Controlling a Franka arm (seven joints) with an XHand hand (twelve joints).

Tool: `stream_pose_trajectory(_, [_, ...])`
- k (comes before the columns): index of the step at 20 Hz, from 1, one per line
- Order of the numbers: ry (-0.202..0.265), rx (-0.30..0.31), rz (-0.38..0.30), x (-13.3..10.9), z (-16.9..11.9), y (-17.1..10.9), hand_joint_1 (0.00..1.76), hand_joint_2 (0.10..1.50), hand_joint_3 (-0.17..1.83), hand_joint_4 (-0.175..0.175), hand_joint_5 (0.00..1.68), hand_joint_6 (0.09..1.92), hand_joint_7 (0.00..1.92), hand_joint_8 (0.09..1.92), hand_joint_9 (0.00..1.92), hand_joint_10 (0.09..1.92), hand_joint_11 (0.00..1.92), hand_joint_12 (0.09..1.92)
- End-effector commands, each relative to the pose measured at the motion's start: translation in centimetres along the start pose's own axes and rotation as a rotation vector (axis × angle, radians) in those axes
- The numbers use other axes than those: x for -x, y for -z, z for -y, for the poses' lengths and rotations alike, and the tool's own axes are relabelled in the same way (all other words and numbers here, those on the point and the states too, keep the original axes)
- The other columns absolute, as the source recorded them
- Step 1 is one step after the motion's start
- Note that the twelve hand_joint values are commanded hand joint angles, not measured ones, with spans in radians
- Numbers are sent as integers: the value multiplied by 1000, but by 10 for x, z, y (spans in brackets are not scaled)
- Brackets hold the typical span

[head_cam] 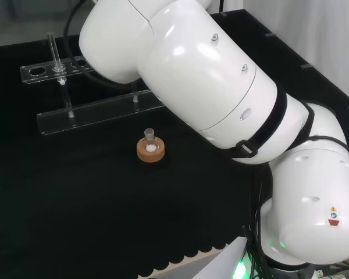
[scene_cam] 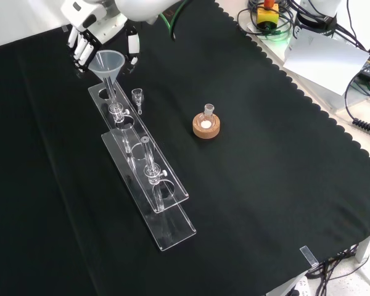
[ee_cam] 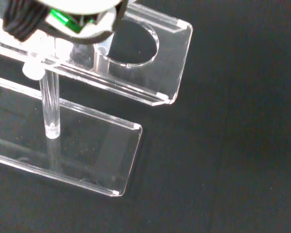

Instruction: Put the funnel back on the funnel stand.

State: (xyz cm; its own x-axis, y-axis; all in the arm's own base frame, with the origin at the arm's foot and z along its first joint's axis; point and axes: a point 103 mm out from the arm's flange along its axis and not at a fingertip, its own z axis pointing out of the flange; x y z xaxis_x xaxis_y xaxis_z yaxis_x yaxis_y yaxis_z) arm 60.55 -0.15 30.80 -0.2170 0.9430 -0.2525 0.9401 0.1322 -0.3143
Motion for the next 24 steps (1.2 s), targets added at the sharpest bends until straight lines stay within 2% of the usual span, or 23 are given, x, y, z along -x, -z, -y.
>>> stream_pose_trajectory(1, [-10,-43,24,-4,0,-9,952,650,673,-2,702,730,516,658,944,430,637,1242])
stream_pose_trajectory(4, [-11,-79,-8,-4,0,-14,939,643,672,-23,567,710,436,675,856,455,590,1260])
stream_pose_trajectory(6, [-11,-92,-33,-4,3,-16,889,625,660,-43,383,523,231,674,650,502,460,1305])
stream_pose_trajectory(9, [-9,-104,-60,-3,8,-18,790,618,575,-62,154,151,31,345,226,657,189,1433])
stream_pose_trajectory(11, [-7,-113,-69,-3,13,-19,754,619,527,-61,79,87,6,161,85,724,114,1469])
stream_pose_trajectory(12, [-13,-124,-82,-1,16,-18,732,621,483,-56,43,87,2,87,43,677,80,1476])
stream_pose_trajectory(14, [-21,-123,-93,0,23,-16,696,625,411,-50,10,87,0,87,9,503,25,1469])
stream_pose_trajectory(17, [-17,-52,-73,-4,40,-12,672,641,340,-50,0,87,0,87,0,370,2,1439])
stream_pose_trajectory(19, [-17,-24,-76,-8,53,-8,661,661,295,-56,0,87,0,87,0,443,0,1444])
stream_pose_trajectory(21, [-17,6,-89,-12,70,-5,647,680,270,-62,1,87,0,87,0,602,0,1464])
stream_pose_trajectory(24, [-17,42,-135,-19,96,-1,624,706,264,-66,65,87,67,87,54,737,8,1501])
